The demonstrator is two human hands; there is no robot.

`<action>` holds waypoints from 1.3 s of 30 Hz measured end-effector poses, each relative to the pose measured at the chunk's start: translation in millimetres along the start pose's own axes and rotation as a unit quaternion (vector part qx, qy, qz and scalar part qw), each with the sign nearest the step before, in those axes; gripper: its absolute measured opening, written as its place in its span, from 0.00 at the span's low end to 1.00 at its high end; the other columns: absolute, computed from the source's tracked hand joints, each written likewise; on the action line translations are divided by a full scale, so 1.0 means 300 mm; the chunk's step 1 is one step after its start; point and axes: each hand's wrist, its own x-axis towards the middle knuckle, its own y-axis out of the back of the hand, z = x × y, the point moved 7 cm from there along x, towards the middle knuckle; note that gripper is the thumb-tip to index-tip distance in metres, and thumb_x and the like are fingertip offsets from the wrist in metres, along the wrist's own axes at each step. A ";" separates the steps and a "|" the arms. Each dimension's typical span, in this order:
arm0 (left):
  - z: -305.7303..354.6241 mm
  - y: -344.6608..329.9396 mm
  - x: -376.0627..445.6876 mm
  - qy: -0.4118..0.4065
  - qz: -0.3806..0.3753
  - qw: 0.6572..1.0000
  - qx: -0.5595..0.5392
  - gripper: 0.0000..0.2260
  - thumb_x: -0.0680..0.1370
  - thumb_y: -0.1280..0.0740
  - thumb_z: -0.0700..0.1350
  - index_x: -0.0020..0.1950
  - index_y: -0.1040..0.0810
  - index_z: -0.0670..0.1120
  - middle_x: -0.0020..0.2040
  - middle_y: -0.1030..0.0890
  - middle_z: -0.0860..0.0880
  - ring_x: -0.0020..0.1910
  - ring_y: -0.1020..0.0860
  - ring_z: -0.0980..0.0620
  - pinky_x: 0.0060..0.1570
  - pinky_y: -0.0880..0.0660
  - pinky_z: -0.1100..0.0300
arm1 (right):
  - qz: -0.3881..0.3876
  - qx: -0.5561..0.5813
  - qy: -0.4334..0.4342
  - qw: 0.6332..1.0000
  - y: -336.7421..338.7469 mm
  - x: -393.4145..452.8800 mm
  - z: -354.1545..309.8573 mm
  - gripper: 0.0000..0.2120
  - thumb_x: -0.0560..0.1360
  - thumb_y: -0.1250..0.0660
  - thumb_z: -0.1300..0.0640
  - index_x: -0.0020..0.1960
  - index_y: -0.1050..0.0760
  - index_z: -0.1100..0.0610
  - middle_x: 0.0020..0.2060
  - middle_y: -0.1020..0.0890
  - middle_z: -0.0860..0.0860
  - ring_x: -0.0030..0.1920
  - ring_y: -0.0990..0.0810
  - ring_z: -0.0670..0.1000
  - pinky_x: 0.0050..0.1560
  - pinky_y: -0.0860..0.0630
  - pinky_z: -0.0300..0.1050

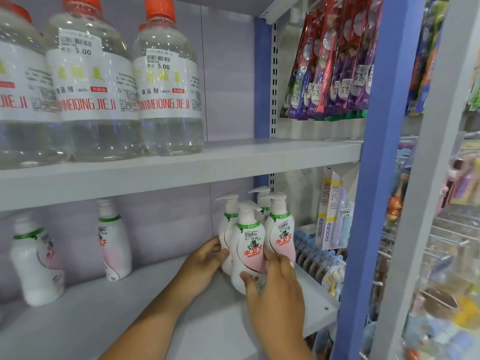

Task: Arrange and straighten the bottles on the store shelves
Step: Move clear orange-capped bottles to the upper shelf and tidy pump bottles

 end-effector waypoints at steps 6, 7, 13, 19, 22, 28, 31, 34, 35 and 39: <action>0.023 -0.005 -0.017 0.008 0.008 1.000 0.015 0.16 0.84 0.33 0.43 0.71 0.24 0.55 0.60 0.15 0.54 0.60 0.17 0.56 0.66 0.23 0.55 | -0.027 0.020 -0.007 0.999 -0.001 0.002 0.003 0.28 0.78 0.29 0.48 0.75 0.31 0.49 0.67 0.26 0.46 0.68 0.27 0.50 0.62 0.26 0.46; 0.028 0.002 -0.021 0.014 0.030 0.999 0.029 0.16 0.83 0.32 0.44 0.71 0.25 0.55 0.61 0.16 0.54 0.60 0.18 0.56 0.63 0.24 0.59 | -0.023 0.049 -0.013 0.998 0.008 0.001 0.009 0.25 0.78 0.29 0.49 0.73 0.29 0.49 0.66 0.26 0.46 0.67 0.26 0.49 0.61 0.26 0.44; 0.085 0.013 -0.114 -0.032 0.099 0.976 0.190 0.19 0.68 0.30 0.69 0.53 0.24 0.60 0.46 0.18 0.61 0.42 0.21 0.60 0.43 0.24 0.61 | 0.048 0.186 -0.078 0.978 0.132 0.161 0.196 0.25 0.75 0.25 0.50 0.70 0.26 0.54 0.63 0.25 0.50 0.63 0.24 0.51 0.61 0.22 0.52; 0.100 -0.064 -0.134 0.006 0.097 0.957 0.274 0.21 0.63 0.30 0.72 0.50 0.31 0.68 0.48 0.23 0.66 0.43 0.23 0.65 0.42 0.24 0.62 | -0.089 0.241 -0.090 0.962 0.037 0.184 0.204 0.22 0.75 0.24 0.53 0.67 0.24 0.51 0.61 0.20 0.48 0.61 0.20 0.50 0.65 0.23 0.56; 0.110 -0.081 -0.169 0.019 0.088 0.948 0.305 0.23 0.64 0.31 0.74 0.52 0.32 0.68 0.48 0.22 0.66 0.44 0.23 0.67 0.42 0.26 0.65 | -0.051 0.215 -0.072 0.973 0.086 0.174 0.207 0.20 0.74 0.24 0.55 0.65 0.23 0.55 0.58 0.21 0.50 0.58 0.20 0.55 0.61 0.22 0.59; 0.125 0.316 -0.391 -0.011 0.302 0.929 0.214 0.12 0.75 0.25 0.54 0.51 0.28 0.63 0.48 0.21 0.58 0.44 0.22 0.59 0.47 0.24 0.61 | 0.005 0.342 0.103 0.934 0.111 -0.016 -0.142 0.08 0.78 0.30 0.55 0.52 0.24 0.43 0.49 0.21 0.38 0.46 0.19 0.45 0.49 0.25 0.33; 0.135 0.654 -0.551 0.013 0.455 0.869 0.191 0.11 0.77 0.26 0.42 0.53 0.25 0.54 0.53 0.21 0.48 0.49 0.20 0.46 0.52 0.22 0.53 | -0.205 0.352 0.055 0.912 -0.145 -0.047 -0.371 0.13 0.75 0.27 0.59 0.54 0.22 0.43 0.52 0.17 0.42 0.45 0.19 0.40 0.47 0.25 0.32; 0.138 0.858 -0.626 -0.009 0.509 0.838 0.197 0.14 0.78 0.26 0.41 0.60 0.24 0.48 0.55 0.23 0.52 0.54 0.21 0.46 0.56 0.23 0.54 | -0.356 0.257 0.006 0.899 -0.414 -0.030 -0.549 0.24 0.76 0.25 0.52 0.70 0.27 0.53 0.64 0.21 0.52 0.56 0.19 0.48 0.57 0.25 0.41; 0.140 0.883 -0.619 -0.025 0.501 0.840 0.205 0.14 0.77 0.26 0.42 0.61 0.25 0.51 0.55 0.23 0.57 0.55 0.22 0.49 0.57 0.24 0.55 | -0.368 0.241 -0.009 0.898 -0.481 -0.018 -0.601 0.30 0.75 0.25 0.48 0.73 0.30 0.54 0.65 0.23 0.53 0.61 0.21 0.51 0.58 0.26 0.42; 0.075 0.925 -0.531 0.025 0.480 0.837 0.262 0.29 0.77 0.26 0.49 0.76 0.31 0.44 0.69 0.24 0.49 0.69 0.27 0.43 0.71 0.32 0.52 | -0.304 0.224 -0.055 0.924 -0.664 0.019 -0.766 0.34 0.69 0.20 0.46 0.67 0.27 0.60 0.62 0.21 0.57 0.58 0.19 0.54 0.54 0.23 0.45</action>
